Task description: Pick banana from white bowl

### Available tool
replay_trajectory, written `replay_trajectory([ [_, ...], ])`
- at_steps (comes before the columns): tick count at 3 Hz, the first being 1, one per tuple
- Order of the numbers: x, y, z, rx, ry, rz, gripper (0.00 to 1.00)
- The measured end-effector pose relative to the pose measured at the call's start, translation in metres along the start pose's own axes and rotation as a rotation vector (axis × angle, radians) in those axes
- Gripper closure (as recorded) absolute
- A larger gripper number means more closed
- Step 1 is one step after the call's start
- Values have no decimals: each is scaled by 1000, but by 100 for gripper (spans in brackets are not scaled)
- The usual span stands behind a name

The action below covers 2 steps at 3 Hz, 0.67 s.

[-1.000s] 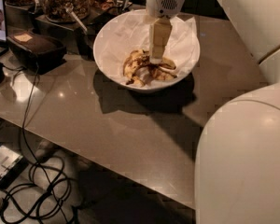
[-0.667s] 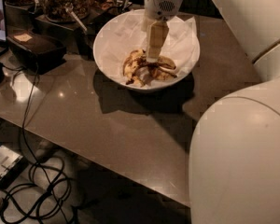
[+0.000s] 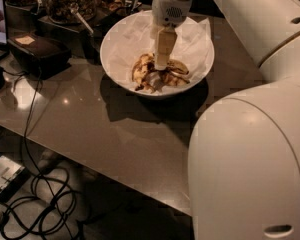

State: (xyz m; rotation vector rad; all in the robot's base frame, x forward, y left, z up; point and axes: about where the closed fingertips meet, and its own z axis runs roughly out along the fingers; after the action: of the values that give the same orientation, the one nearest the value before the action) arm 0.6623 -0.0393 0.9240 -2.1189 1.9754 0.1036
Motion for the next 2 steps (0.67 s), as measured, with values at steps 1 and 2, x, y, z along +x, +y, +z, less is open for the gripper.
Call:
replay_trajectory([
  [1,2,0,12,-23,13,10,27],
  [2,6,2,19,-43,22,21,30],
])
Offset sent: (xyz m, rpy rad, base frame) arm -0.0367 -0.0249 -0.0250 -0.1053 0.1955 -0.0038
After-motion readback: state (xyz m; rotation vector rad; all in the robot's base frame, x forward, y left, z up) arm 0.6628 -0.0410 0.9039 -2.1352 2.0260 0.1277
